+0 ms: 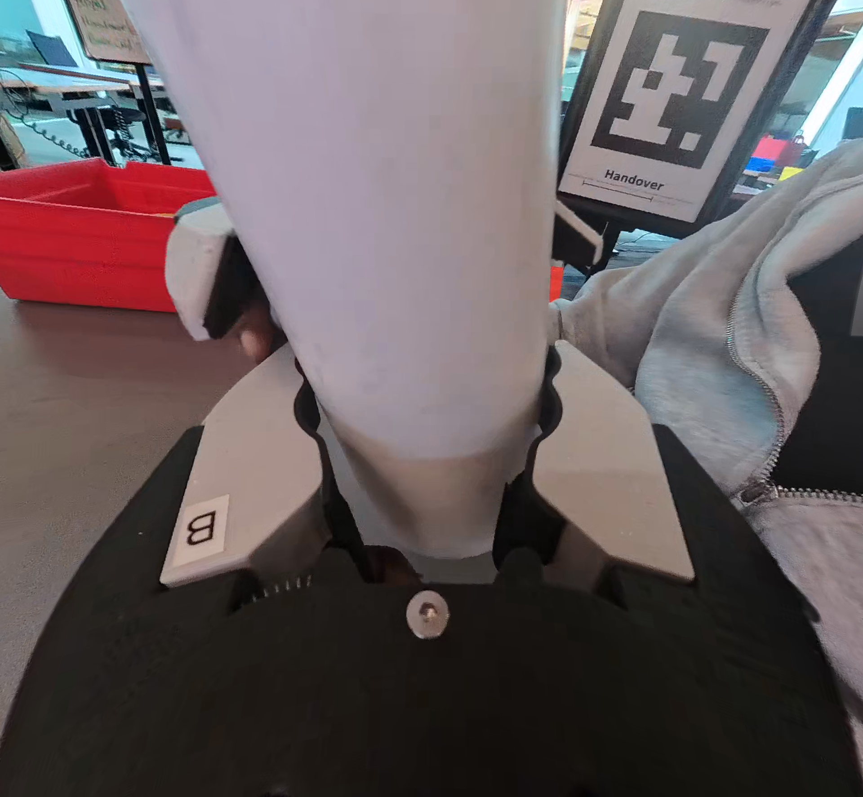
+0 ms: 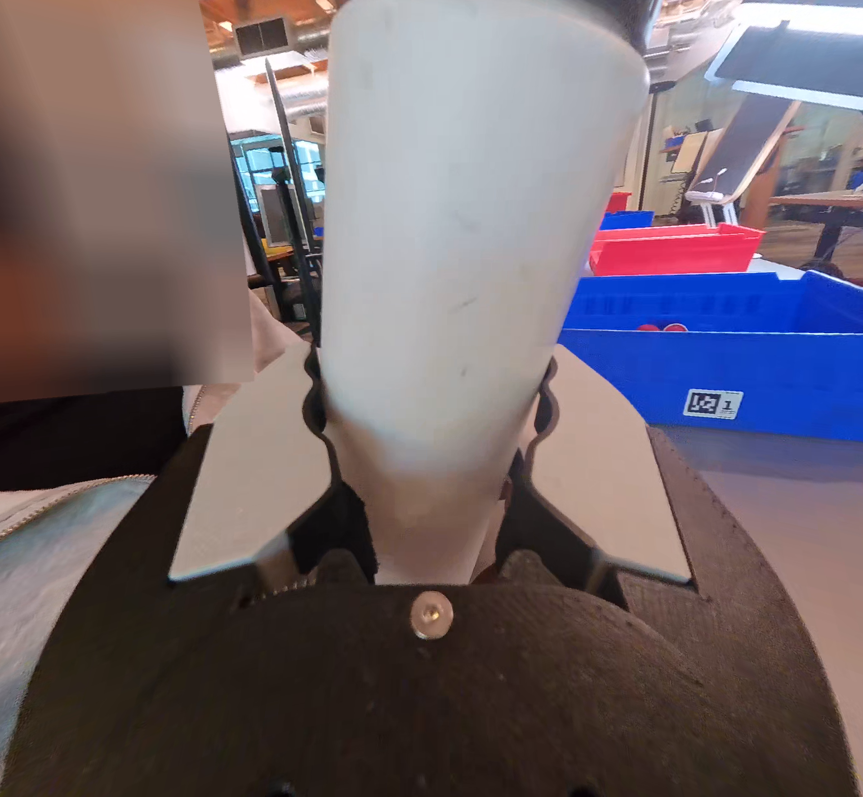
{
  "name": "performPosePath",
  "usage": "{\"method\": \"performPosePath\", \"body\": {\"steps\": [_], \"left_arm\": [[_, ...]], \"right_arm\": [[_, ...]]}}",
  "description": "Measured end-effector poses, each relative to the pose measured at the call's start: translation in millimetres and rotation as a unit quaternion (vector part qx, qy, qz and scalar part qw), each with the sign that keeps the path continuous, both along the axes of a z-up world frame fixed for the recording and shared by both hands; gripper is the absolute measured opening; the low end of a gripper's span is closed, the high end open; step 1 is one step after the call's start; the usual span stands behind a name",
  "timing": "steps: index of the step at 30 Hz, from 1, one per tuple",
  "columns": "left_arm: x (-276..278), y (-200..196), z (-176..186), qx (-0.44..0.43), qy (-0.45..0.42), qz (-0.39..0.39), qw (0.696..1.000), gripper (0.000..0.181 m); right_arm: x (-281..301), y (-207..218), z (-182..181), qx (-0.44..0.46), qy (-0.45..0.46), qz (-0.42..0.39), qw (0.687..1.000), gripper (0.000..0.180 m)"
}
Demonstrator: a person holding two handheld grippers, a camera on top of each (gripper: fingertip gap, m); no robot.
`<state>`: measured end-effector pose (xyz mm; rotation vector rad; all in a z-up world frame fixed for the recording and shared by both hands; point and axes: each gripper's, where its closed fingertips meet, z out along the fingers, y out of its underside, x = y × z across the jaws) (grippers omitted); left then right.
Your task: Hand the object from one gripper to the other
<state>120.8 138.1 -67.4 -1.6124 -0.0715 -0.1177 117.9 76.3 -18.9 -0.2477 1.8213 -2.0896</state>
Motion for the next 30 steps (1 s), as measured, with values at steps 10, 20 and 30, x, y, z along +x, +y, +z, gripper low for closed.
{"method": "performPosePath", "body": {"steps": [10,20,30], "left_arm": [[-48,-16,10,0.019,0.073,0.182,0.980,0.095],[-36,-11,8,0.011,0.065,0.141,0.988,0.090],[4,-2,3,0.012,-0.043,-0.027,0.999,0.090]], "right_arm": [[-35,-7,-4,0.002,0.073,-0.169,0.983,0.088],[-28,-5,2,-0.026,0.037,-0.126,0.991,0.085],[-2,0,-1,0.007,-0.016,0.003,1.000,0.091]]}}
